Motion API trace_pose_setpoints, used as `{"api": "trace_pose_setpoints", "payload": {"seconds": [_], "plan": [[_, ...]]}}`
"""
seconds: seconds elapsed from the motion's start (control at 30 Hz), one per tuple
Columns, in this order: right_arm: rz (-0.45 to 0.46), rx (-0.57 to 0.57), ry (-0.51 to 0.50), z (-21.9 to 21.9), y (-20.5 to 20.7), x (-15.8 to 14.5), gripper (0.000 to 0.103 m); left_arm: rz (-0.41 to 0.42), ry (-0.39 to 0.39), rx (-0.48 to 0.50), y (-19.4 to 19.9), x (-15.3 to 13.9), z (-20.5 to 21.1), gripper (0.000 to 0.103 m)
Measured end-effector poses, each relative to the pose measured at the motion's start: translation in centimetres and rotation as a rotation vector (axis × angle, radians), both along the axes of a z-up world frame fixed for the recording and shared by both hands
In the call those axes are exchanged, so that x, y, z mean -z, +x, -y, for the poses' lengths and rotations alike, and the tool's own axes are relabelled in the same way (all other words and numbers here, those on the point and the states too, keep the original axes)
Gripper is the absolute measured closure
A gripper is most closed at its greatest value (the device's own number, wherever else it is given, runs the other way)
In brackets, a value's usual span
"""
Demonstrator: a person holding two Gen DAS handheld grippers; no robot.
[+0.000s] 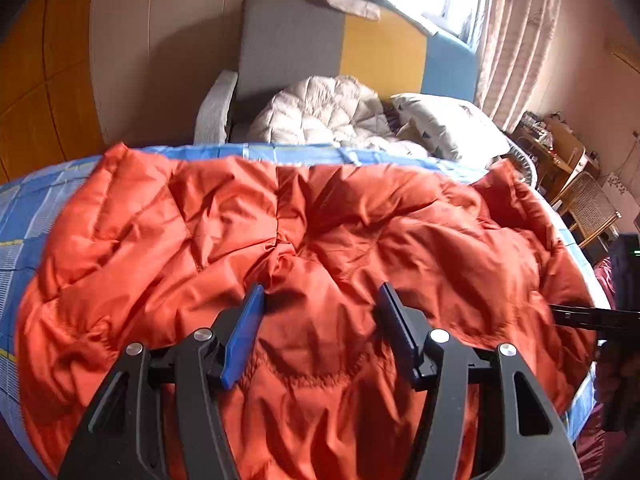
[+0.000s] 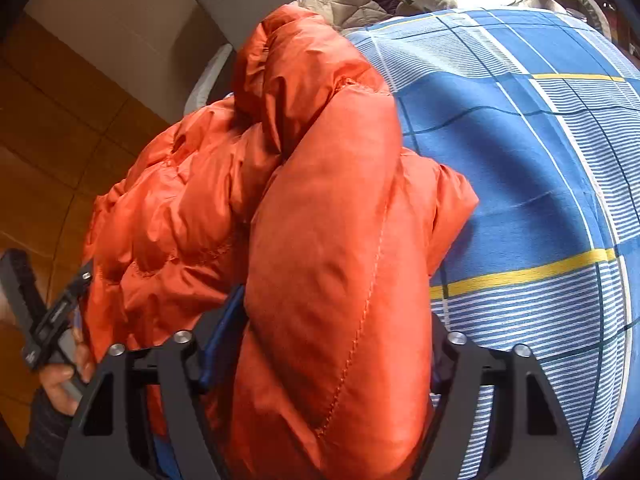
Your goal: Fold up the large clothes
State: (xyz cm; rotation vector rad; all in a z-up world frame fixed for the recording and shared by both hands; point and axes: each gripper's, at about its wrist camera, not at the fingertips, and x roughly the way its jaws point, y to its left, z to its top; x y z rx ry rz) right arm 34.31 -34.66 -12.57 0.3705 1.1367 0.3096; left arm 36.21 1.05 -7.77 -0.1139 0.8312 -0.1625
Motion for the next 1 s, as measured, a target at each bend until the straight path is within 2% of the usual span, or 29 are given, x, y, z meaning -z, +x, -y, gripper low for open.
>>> {"api": "trace_pose_setpoints", "payload": {"seconds": [0.1,0.37,0.43,0.53,1.0], "plan": [[-0.003,-0.018,0.014,-0.2,0.0,-0.3,0.042,-0.018,-0.004,-0.005,0.5,1.2,-0.1,0.043],[-0.028,-0.016,0.03,0.3,0.3,0.1,0.039,-0.01,-0.008,-0.008,0.4,3.1,0.0,0.043],[-0.025,-0.02,0.013,0.3,0.2,-0.3,0.043,-0.009,-0.01,-0.01,0.5,3.1,0.0,0.043],[-0.002,-0.046,-0.025,-0.6,0.1,-1.4,0.06,-0.007,-0.016,-0.012,0.4,3.2,-0.2,0.043],[0.042,-0.044,-0.134,-4.0,-0.3,-4.1,0.081,-0.012,-0.024,-0.021,0.3,3.2,-0.5,0.042]]}}
